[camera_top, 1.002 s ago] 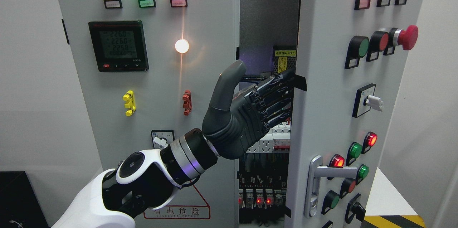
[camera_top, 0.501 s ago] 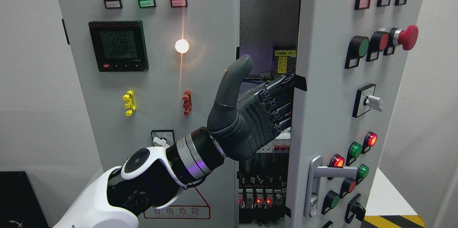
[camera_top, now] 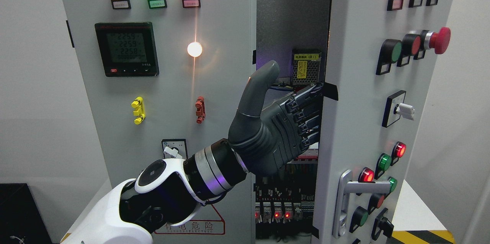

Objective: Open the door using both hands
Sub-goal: 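Insert left hand fingers behind the door edge and hook it, then swing the door open outward with the left hand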

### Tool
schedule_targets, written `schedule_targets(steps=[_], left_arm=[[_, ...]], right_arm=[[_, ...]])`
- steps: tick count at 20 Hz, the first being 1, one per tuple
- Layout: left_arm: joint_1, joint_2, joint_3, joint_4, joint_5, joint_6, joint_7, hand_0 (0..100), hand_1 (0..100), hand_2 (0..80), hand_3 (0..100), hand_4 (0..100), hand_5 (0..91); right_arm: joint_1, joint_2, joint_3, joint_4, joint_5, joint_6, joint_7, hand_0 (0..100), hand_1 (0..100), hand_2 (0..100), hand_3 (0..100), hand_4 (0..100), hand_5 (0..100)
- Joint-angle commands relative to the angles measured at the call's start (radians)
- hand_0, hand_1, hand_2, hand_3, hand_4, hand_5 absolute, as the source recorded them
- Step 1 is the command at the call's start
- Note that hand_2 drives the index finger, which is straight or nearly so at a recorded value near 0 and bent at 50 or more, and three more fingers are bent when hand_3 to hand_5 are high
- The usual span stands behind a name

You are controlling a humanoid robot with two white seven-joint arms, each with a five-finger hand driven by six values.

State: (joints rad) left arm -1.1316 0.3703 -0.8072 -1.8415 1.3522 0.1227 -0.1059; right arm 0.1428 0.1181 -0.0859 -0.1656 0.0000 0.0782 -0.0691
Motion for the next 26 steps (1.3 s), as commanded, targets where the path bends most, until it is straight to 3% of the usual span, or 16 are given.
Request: schedule_targets(steps=[1, 12, 21, 26], left_arm=[[-0.011, -0.045, -0.029, -0.015, 0.002, 0.000, 0.000, 0, 0, 0.0, 0, 0, 0.0], [-0.002, -0.148, -0.053, -0.002, -0.011, 0.046, 0.002, 0, 0, 0.0, 0, 0, 0.0], [-0.007, -0.252, -0.072, 0.028, -0.088, 0.080, 0.002, 0, 0, 0.0, 0, 0, 0.0], [-0.011, -0.309, -0.072, 0.054, -0.097, 0.084, 0.003, 0, 0, 0.0, 0, 0, 0.0]], right_arm=[[0.000, 0.000, 0.000, 0.000, -0.011, 0.000, 0.000, 19, 0, 0, 0, 0, 0], [0.000, 0.000, 0.000, 0.000, -0.009, 0.000, 0.000, 19, 0, 0, 0, 0, 0], [0.000, 0.000, 0.000, 0.000, -0.011, 0.000, 0.000, 19, 0, 0, 0, 0, 0], [0.000, 0.000, 0.000, 0.000, -0.011, 0.000, 0.000, 19, 0, 0, 0, 0, 0]])
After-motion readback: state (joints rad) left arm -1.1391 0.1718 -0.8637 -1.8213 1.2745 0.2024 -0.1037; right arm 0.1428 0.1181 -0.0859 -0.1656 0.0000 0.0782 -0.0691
